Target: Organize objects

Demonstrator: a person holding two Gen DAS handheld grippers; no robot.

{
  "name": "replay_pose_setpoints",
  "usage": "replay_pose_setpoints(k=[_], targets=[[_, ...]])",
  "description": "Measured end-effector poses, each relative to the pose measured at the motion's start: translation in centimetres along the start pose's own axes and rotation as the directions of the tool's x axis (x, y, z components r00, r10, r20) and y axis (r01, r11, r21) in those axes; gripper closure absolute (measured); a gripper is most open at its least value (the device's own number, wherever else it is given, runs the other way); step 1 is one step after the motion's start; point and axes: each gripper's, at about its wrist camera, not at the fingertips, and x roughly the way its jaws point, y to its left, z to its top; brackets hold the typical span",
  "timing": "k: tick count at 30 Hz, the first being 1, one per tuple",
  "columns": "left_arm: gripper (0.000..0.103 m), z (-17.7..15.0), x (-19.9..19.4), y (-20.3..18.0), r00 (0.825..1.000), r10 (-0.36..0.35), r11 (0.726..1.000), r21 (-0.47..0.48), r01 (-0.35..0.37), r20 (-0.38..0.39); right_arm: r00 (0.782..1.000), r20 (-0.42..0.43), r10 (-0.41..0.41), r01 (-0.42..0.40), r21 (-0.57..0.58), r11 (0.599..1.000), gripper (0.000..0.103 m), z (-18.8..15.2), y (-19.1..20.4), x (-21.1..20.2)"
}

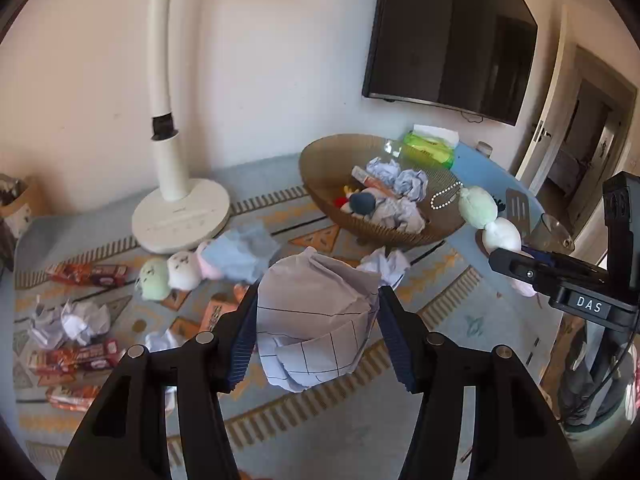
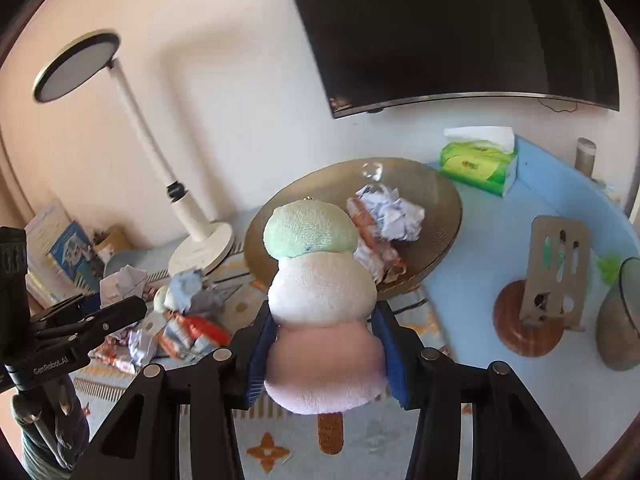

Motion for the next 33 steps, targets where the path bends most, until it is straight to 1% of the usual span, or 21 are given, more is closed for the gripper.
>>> replay_pose_setpoints(k=[3, 5, 6, 7, 8, 9, 10, 11, 12, 15, 17, 18, 20, 23, 24, 25, 26, 28, 29, 30, 33], targets=[[0.048, 4.6, 3.5, -2.6, 0.999, -0.042, 0.999, 0.022, 0.041, 0.017, 0.999, 0.000, -0.039, 0.039, 0.048, 0.998, 0.055, 3.5, -2.2, 2.1], [0.048, 6.9, 6.2, -3.8, 0.998, -0.068, 0.997, 0.022, 0.068, 0.012, 0.998, -0.001, -0.061, 0.061, 0.056, 0.997, 0.055, 5.3, -2.8, 3.6], [0.048, 7.8, 7.4, -4.3, 0.998, -0.068, 0.997, 0.023, 0.068, 0.009, 0.998, -0.001, -0.055, 0.055, 0.055, 0.997, 0.055, 6.1, -3.0, 4.2], [0.048, 8.6, 8.6, -4.8, 0.998, -0.066, 0.998, 0.022, 0.065, 0.005, 0.999, 0.007, -0.040, 0.040, 0.049, 0.998, 0.053, 6.9, -3.2, 5.0], [0.048, 9.4, 9.7, -5.0, 0.997, -0.072, 0.997, 0.017, 0.072, 0.006, 1.000, 0.003, -0.029, 0.029, 0.035, 0.999, 0.046, 7.7, -3.2, 6.0], [0.038, 10.1, 10.7, -5.2, 0.997, -0.072, 0.997, 0.006, 0.072, 0.013, 0.999, -0.025, -0.035, 0.035, 0.028, 0.999, 0.038, 8.4, -3.4, 7.3], [0.018, 10.8, 11.5, -4.9, 0.998, -0.058, 0.998, -0.022, 0.059, 0.024, 0.997, -0.049, -0.058, 0.060, 0.030, 0.998, 0.032, 8.9, -3.9, 8.3], [0.014, 11.3, 12.3, -4.5, 0.999, -0.038, 0.998, -0.056, 0.040, 0.028, 0.996, -0.060, -0.064, 0.066, 0.033, 0.997, 0.032, 9.2, -4.3, 8.8], [0.014, 11.6, 12.8, -4.1, 0.999, -0.033, 0.996, -0.077, 0.035, 0.029, 0.996, -0.066, -0.062, 0.064, 0.037, 0.997, 0.032, 9.3, -4.7, 8.9], [0.014, 11.5, 12.7, -3.2, 0.999, -0.034, 0.996, -0.081, 0.036, 0.021, 0.998, -0.054, -0.040, 0.043, 0.054, 0.998, 0.032, 8.2, -5.5, 7.4], [0.013, 10.5, 11.3, -2.9, 0.999, -0.022, 0.998, -0.065, 0.024, 0.026, 0.998, -0.052, -0.017, 0.020, 0.066, 0.998, 0.031, 7.1, -5.2, 6.3], [0.013, 9.8, 10.3, -2.7, 0.999, -0.010, 0.998, -0.060, 0.012, 0.030, 0.998, -0.056, 0.009, -0.005, 0.069, 0.998, 0.031, 6.3, -4.8, 5.7], [0.013, 8.2, 7.7, -2.2, 0.999, -0.007, 0.998, -0.065, 0.011, 0.054, 0.995, -0.071, 0.068, -0.063, 0.059, 0.996, 0.030, 4.7, -3.4, 4.8], [0.011, 5.2, 3.0, -1.3, 0.996, 0.012, 0.997, -0.076, -0.006, 0.089, 0.986, -0.118, 0.119, -0.122, -0.020, 0.992, 0.030, 2.1, 0.5, 3.7], [0.007, 4.1, 1.4, -0.7, 0.994, 0.027, 0.996, -0.085, -0.018, 0.104, 0.984, -0.128, 0.126, -0.134, -0.056, 0.989, 0.030, 1.0, 1.9, 3.4], [0.000, 2.9, -0.3, -0.1, 0.992, 0.044, 0.995, -0.099, -0.033, 0.119, 0.983, -0.133, 0.128, -0.140, -0.087, 0.986, 0.028, -0.2, 3.1, 3.2], [0.001, 1.5, -2.0, 0.7, 0.988, 0.067, 0.991, -0.123, -0.050, 0.136, 0.982, -0.137, 0.128, -0.144, -0.113, 0.983, 0.021, -1.4, 4.2, 3.1], [0.000, -1.4, -4.8, 2.6, 0.983, 0.109, 0.981, -0.178, -0.082, 0.149, 0.982, -0.139, 0.130, -0.150, -0.145, 0.978, 0.011, -3.8, 5.6, 3.5], [0.000, -2.9, -5.8, 3.8, 0.980, 0.134, 0.973, -0.205, -0.102, 0.148, 0.982, -0.145, 0.122, -0.144, -0.151, 0.978, 0.011, -5.0, 6.0, 4.0], [0.000, -4.4, -6.5, 5.0, 0.976, 0.173, 0.963, -0.231, -0.139, 0.135, 0.983, -0.151, 0.108, -0.132, -0.159, 0.978, 0.011, -6.1, 6.5, 4.5], [0.001, -8.7, -7.5, 8.5, 0.961, 0.267, 0.930, -0.278, -0.238, 0.070, 0.990, -0.134, 0.041, -0.069, -0.209, 0.975, 0.011, -8.9, 7.5, 6.3]])
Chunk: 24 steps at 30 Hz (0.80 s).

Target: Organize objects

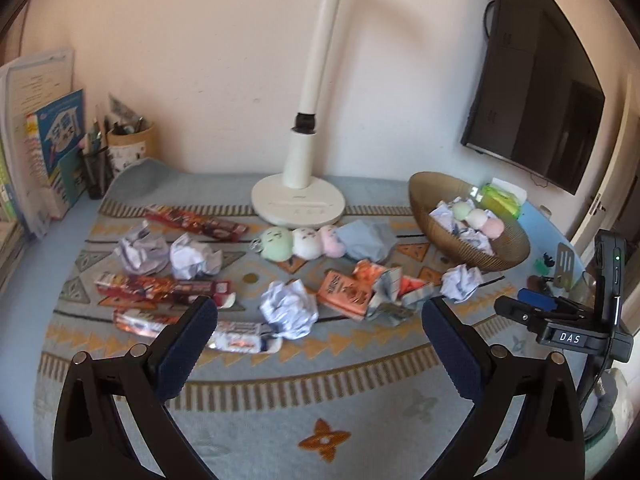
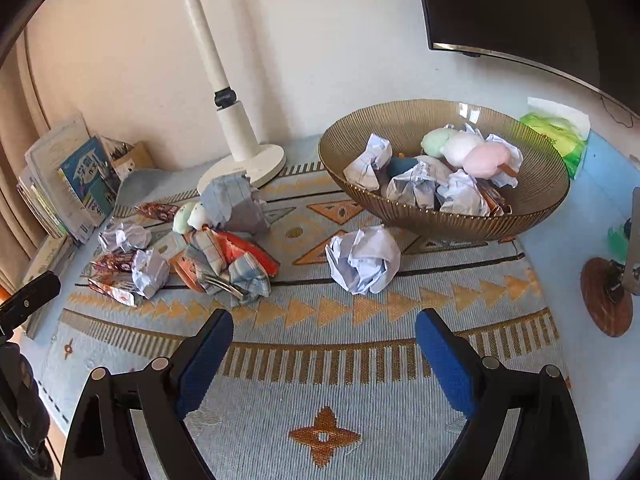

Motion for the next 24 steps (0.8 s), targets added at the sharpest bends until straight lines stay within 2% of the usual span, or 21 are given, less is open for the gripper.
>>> replay_pose_setpoints(k=[2, 3, 5, 7, 8, 12, 16, 24], targets=[[0.001, -1.8, 0.9, 2.7, 0.997, 0.078, 0.997, -0.019, -0.078, -0.026, 0.999, -0.002, -0.042, 0.042, -0.026, 0.999, 0.011, -0.9, 0.4, 1.4], [0.001, -2.6, 1.5, 3.7, 0.993, 0.108, 0.994, -0.021, -0.109, -0.036, 0.998, -0.024, -0.052, 0.051, -0.029, 0.998, 0.011, -1.0, 0.5, 1.9], [0.001, -3.9, 2.8, 4.9, 0.986, 0.155, 0.988, -0.013, -0.156, -0.059, 0.998, -0.016, -0.055, 0.054, -0.032, 0.998, 0.011, -0.9, 0.3, 2.0], [0.001, -4.9, 4.0, 5.5, 0.983, 0.168, 0.985, -0.013, -0.170, -0.072, 0.997, -0.036, -0.062, 0.062, -0.007, 0.998, 0.011, -0.8, -0.2, 2.5], [0.001, -4.9, 4.6, 5.6, 0.979, 0.174, 0.984, -0.016, -0.177, -0.103, 0.996, -0.052, -0.069, 0.069, 0.008, 0.998, 0.011, -0.8, -0.5, 2.8], [0.001, -5.2, 4.8, 4.5, 0.974, 0.200, 0.980, 0.038, -0.197, -0.105, 0.992, -0.093, -0.086, 0.093, 0.069, 0.993, 0.011, -0.6, -1.8, 3.7], [0.001, -5.4, 4.7, 3.8, 0.975, 0.197, 0.979, 0.076, -0.190, -0.102, 0.993, -0.082, -0.084, 0.092, 0.099, 0.991, 0.011, -0.7, -2.4, 3.5], [0.001, -5.3, 4.5, 4.1, 0.979, 0.179, 0.983, 0.056, -0.174, -0.099, 0.994, -0.080, -0.078, 0.086, 0.093, 0.992, 0.011, -0.7, -1.9, 3.5]])
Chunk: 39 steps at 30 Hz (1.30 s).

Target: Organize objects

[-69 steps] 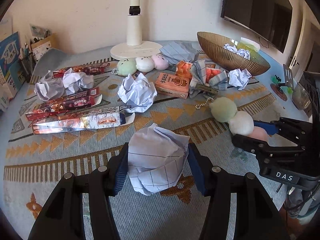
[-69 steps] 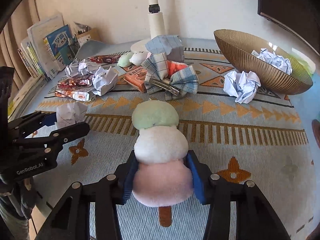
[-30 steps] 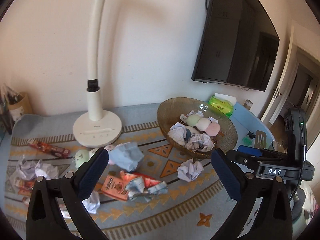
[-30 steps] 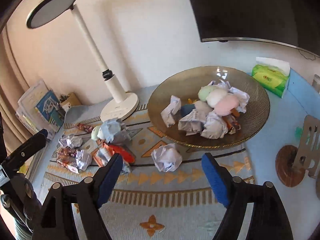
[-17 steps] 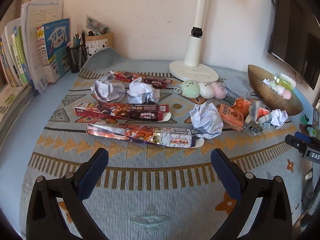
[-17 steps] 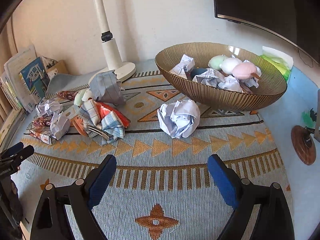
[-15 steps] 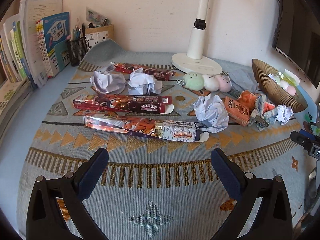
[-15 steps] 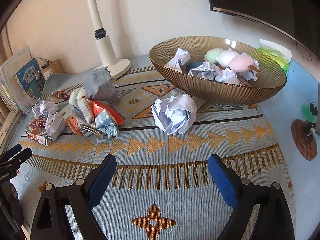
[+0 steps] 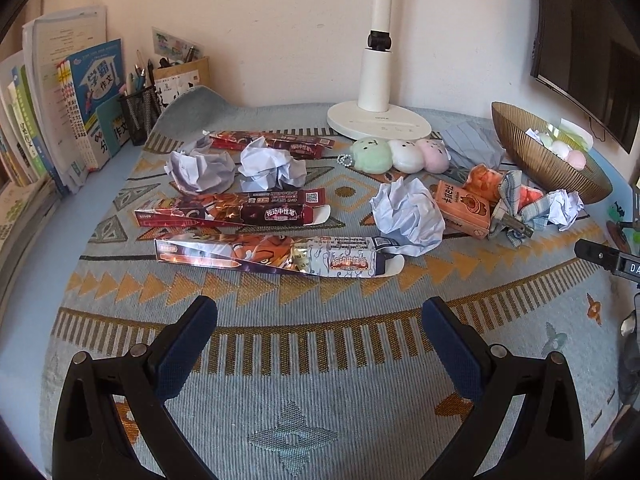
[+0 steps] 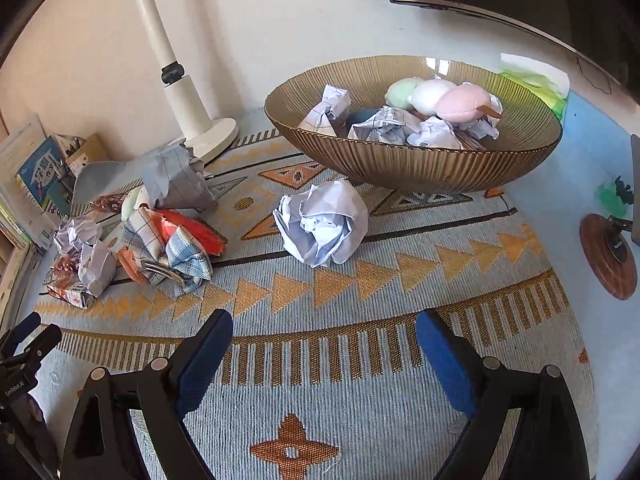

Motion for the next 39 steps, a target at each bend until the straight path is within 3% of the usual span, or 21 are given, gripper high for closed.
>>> replay_pose_setpoints(k=[27, 31, 35, 39], targets=[[0.001, -0.2, -0.3, -1.2, 1.000, -0.016, 0.998, 0.064, 0.015, 0.016, 0.999, -0.007, 0.049, -0.048, 0.069, 0.996, 0.011, 0.0, -0.7, 0.2], [0.001, 0.9, -0.1, -1.6, 0.992, -0.123, 0.989, 0.087, 0.123, -0.011, 0.998, -0.018, 0.062, -0.059, 0.116, 0.991, 0.010, 0.2, -1.5, 0.3], [0.001, 4.2, 1.7, -3.0, 0.979, -0.205, 0.973, 0.106, 0.206, -0.019, 0.996, -0.031, 0.082, -0.076, 0.167, 0.983, 0.010, 1.4, -2.1, 0.8], [0.001, 5.4, 5.5, -5.5, 0.982, -0.167, 0.966, 0.184, 0.182, -0.093, 0.995, -0.057, 0.082, -0.067, 0.227, 0.972, 0.010, 3.5, -2.0, 2.5]])
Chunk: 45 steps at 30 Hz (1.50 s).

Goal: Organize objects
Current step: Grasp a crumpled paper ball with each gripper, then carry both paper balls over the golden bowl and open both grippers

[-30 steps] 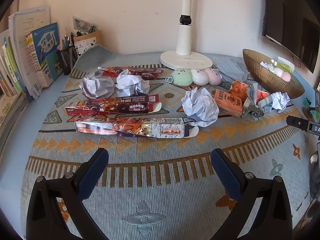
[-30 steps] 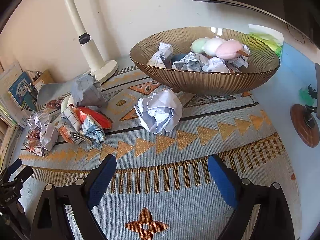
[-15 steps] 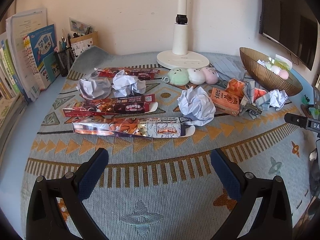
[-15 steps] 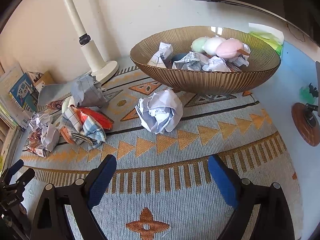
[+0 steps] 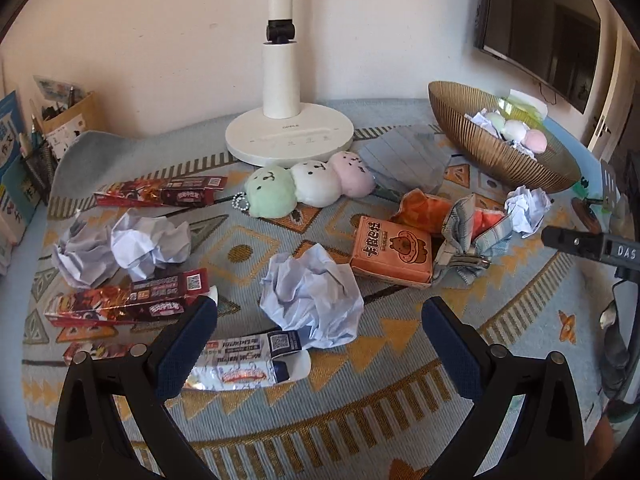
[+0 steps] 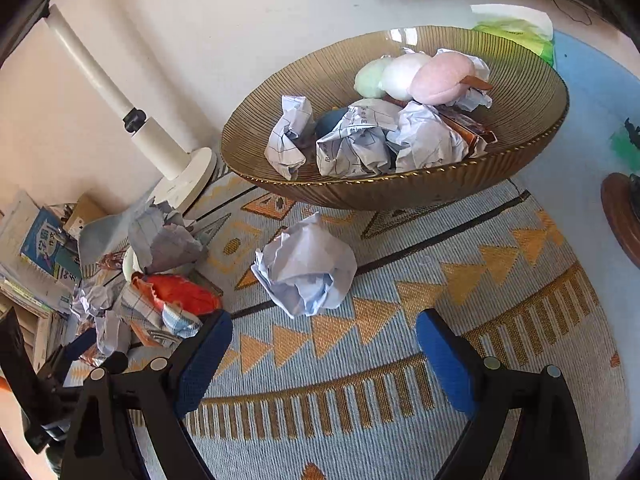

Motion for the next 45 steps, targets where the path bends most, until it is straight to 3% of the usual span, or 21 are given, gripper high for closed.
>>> replay_pose_setpoints(k=[3, 6, 8, 9, 12, 17, 21, 25, 28, 32, 35, 39, 45], targets=[[0.003, -0.2, 1.3, -0.7, 0.998, 0.056, 0.998, 0.036, -0.055, -0.028, 1.000, 0.010, -0.005, 0.005, -0.011, 1.000, 0.009, 1.1, 1.3, 1.2], [0.002, -0.2, 0.5, -0.4, 0.999, 0.036, 0.999, 0.027, -0.037, 0.020, 0.998, 0.055, -0.025, 0.025, 0.002, 1.000, 0.013, 1.2, 2.0, 1.8], [0.024, -0.1, 0.5, -0.1, 0.999, 0.035, 0.999, 0.014, -0.035, 0.027, 0.993, 0.083, -0.078, 0.081, -0.033, 0.996, 0.043, 0.8, 2.6, 2.0], [0.063, -0.1, 0.5, 0.0, 0.999, 0.035, 0.999, 0.015, -0.036, 0.026, 0.993, 0.080, -0.083, 0.088, -0.053, 0.995, 0.049, 0.6, 2.8, 2.0], [0.061, 0.0, -0.3, -0.1, 0.997, 0.048, 0.999, 0.018, -0.049, 0.068, 0.997, 0.074, -0.016, 0.021, -0.066, 0.998, 0.055, 0.0, 2.5, 1.0], [0.062, 0.3, -3.9, -1.1, 0.991, -0.034, 0.999, -0.012, 0.036, 0.127, 0.998, 0.013, 0.058, -0.056, -0.131, 0.990, 0.053, -3.0, 1.2, -2.4], [0.060, -2.1, -6.0, -3.4, 0.990, -0.070, 0.997, -0.014, 0.072, 0.125, 0.997, 0.069, -0.033, 0.050, -0.270, 0.961, 0.052, -5.4, 1.3, -3.4], [0.058, -4.4, -4.9, -4.5, 0.997, 0.005, 1.000, -0.025, -0.003, 0.079, 0.999, 0.043, 0.020, -0.006, -0.306, 0.952, 0.052, -5.5, 1.7, -2.9], [0.058, -5.2, -4.2, -3.9, 0.998, -0.012, 0.998, -0.064, 0.016, 0.054, 0.998, -0.004, 0.060, -0.059, -0.295, 0.954, 0.052, -5.4, 1.5, -2.3], [0.056, -5.7, -5.1, -3.3, 0.993, 0.012, 0.995, -0.099, 0.000, 0.120, 0.998, 0.006, 0.068, -0.064, -0.265, 0.962, 0.051, -5.4, 1.1, -2.3], [0.055, -6.1, -5.9, -4.4, 0.983, 0.072, 0.996, -0.063, -0.062, 0.170, 0.998, 0.008, 0.063, -0.059, -0.269, 0.961, 0.050, -5.5, 1.3, -2.3], [0.055, -6.0, -5.3, -5.5, 0.984, 0.106, 0.994, -0.009, -0.106, 0.145, 0.998, 0.013, 0.069, -0.063, -0.263, 0.963, 0.050, -5.4, 1.1, -2.4], [0.055, -6.1, -5.1, -6.3, 0.974, 0.174, 0.984, 0.018, -0.178, 0.144, 0.992, 0.102, 0.071, -0.039, -0.281, 0.959, 0.050, -5.8, 1.3, -4.0]])
